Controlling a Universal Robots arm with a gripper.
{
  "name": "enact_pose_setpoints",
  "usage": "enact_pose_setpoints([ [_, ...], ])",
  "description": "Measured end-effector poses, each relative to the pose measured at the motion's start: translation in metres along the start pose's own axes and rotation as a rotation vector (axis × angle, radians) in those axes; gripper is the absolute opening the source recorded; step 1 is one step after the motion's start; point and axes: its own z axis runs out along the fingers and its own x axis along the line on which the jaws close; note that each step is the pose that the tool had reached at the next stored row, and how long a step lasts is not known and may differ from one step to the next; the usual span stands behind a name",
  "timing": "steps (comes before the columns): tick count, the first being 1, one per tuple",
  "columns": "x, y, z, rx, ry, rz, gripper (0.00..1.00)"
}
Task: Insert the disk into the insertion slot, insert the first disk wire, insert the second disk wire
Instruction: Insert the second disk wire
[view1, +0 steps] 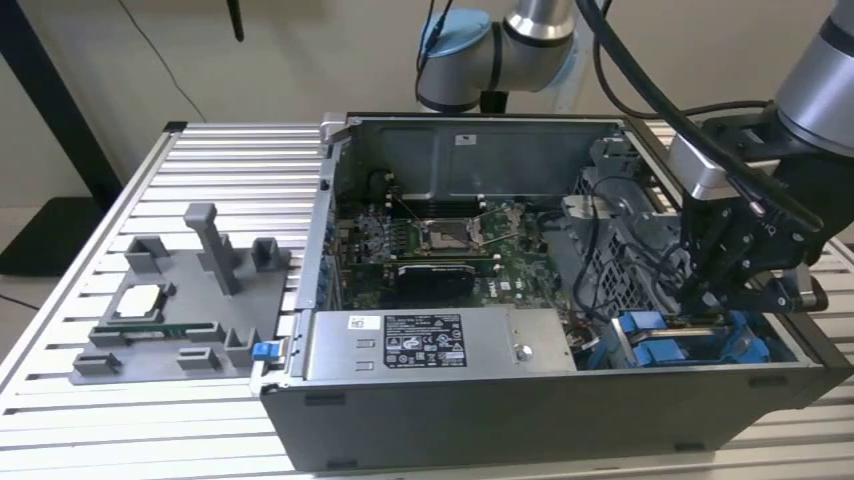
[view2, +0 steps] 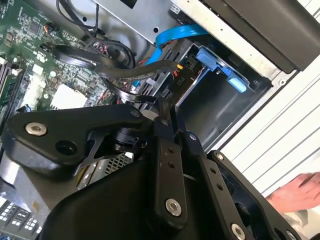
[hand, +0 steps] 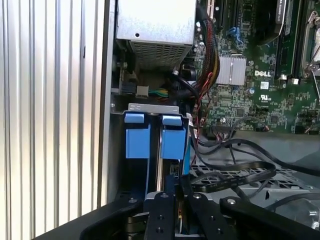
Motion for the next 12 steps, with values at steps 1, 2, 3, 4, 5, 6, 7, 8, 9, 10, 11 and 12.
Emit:
enact_pose_setpoints([
  [1,0.0000,-0.0003,0.0004,0.0005,0.0000,0.000,0.00],
  [2,0.0000,-0.0008,0.0007,0.0008,0.0002,0.000,0.00],
  [3,0.0000,-0.0011,0.0010,0.0010,0.0003,0.000,0.00],
  [4,0.0000,-0.0014,0.0013,0.0011,0.0002,0.000,0.00],
  [5,-0.0001,-0.0015,0.0016,0.0013,0.0001,0.000,0.00],
  [6,-0.0002,-0.0016,0.0019,0.0017,0.0000,0.000,0.00],
  [7,-0.0003,-0.0017,0.0022,0.0020,0.0001,0.000,0.00],
  [8,-0.0004,-0.0018,0.0025,0.0022,0.0000,0.000,0.00],
  [9,-0.0004,-0.0018,0.0027,0.0025,0.0001,0.000,0.00],
  [10,-0.0005,-0.0019,0.0029,0.0027,0.0001,0.000,0.00],
  [11,-0.0006,-0.0019,0.0033,0.0030,0.0000,0.000,0.00],
  [12,-0.0007,-0.0019,0.0036,0.0033,0.0000,0.000,0.00],
])
